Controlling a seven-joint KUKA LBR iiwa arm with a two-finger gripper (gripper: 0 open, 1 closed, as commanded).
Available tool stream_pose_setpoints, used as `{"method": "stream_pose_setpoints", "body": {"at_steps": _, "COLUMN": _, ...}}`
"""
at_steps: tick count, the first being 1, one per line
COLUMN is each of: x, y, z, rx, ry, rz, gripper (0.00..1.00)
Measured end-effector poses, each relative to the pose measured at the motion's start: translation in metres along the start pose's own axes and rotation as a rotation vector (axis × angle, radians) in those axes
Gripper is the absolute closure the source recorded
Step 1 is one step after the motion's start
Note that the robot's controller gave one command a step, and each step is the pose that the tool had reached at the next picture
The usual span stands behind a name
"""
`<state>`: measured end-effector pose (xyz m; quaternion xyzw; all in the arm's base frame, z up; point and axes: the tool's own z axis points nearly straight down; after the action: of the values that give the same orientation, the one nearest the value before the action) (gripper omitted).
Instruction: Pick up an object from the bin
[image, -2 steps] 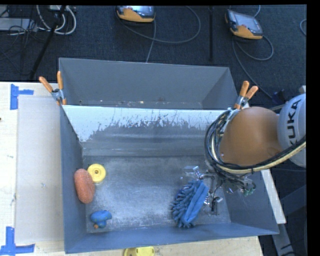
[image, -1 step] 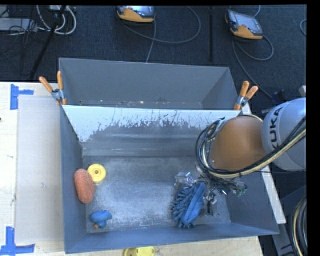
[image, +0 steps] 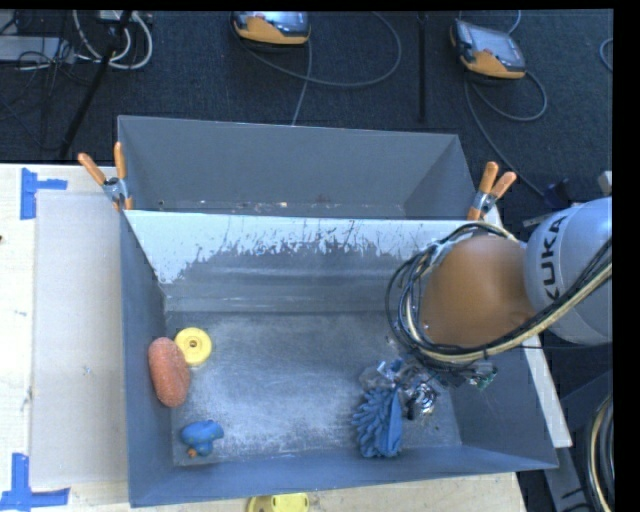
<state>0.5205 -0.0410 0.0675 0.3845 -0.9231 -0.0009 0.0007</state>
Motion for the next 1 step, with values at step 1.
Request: {"method": "stream_pose_setpoints", "body": {"at_steps": 1, "x": 0.0007, "y": 0.0010, "z": -0.0004, "rx": 0.000, "ry": 0.000, "rz": -0.024, "gripper": 1.00}}
